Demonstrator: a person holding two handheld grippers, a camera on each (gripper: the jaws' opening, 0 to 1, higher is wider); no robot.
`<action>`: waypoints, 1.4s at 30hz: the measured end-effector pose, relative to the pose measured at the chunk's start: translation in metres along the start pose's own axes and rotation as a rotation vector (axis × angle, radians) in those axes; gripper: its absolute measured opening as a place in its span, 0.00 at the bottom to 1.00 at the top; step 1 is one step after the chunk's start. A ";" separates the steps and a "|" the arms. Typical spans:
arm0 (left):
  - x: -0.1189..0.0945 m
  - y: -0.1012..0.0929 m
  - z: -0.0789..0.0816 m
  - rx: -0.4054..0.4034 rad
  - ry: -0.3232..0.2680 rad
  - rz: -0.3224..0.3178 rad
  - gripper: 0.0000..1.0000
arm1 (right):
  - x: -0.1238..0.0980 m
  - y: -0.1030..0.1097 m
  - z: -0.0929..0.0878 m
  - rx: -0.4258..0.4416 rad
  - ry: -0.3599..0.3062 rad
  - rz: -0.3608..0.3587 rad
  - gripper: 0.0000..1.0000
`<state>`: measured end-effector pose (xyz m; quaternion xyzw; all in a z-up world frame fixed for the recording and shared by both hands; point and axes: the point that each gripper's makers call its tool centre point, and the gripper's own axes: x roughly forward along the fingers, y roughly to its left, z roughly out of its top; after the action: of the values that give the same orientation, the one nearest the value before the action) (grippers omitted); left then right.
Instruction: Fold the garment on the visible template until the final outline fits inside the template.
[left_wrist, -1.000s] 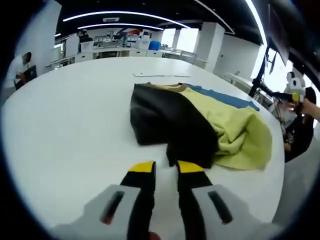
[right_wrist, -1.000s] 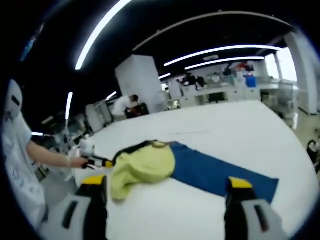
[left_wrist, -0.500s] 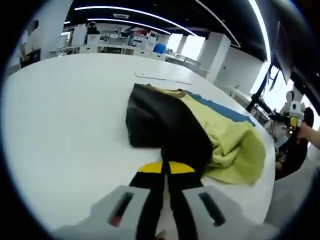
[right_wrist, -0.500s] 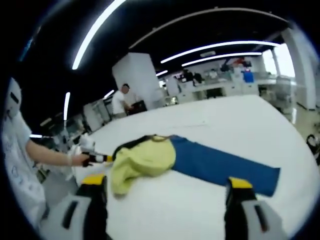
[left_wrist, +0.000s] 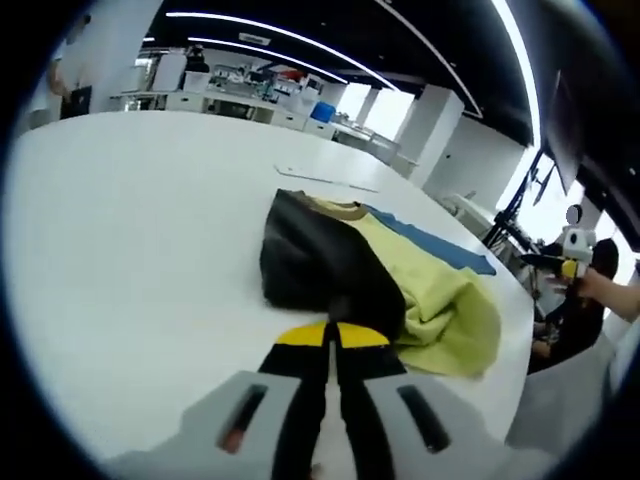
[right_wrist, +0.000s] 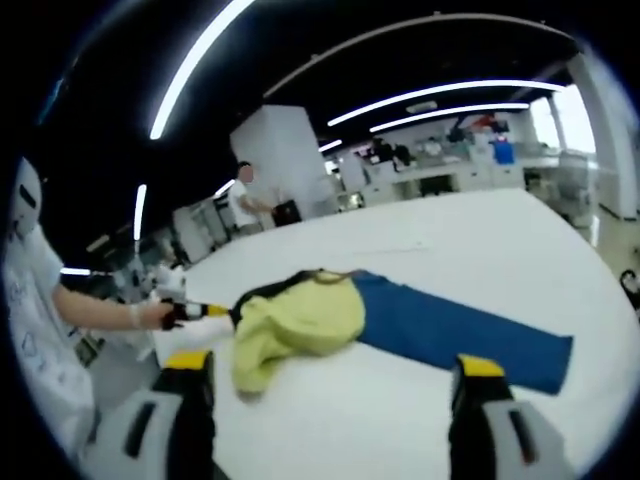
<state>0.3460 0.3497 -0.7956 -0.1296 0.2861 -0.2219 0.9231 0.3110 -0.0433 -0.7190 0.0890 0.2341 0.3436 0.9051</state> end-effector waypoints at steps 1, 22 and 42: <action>-0.002 -0.001 0.000 0.005 0.002 0.001 0.00 | 0.000 0.003 0.001 0.004 -0.002 0.001 0.99; -0.058 0.023 0.018 0.083 0.050 -0.020 0.00 | -0.007 0.063 -0.004 0.039 -0.027 -0.035 0.99; -0.123 0.103 0.005 0.010 0.110 0.020 0.00 | 0.018 0.112 -0.010 0.016 -0.018 -0.066 0.99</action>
<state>0.2928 0.4988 -0.7714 -0.1100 0.3367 -0.2210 0.9087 0.2528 0.0522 -0.6982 0.0917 0.2314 0.3109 0.9173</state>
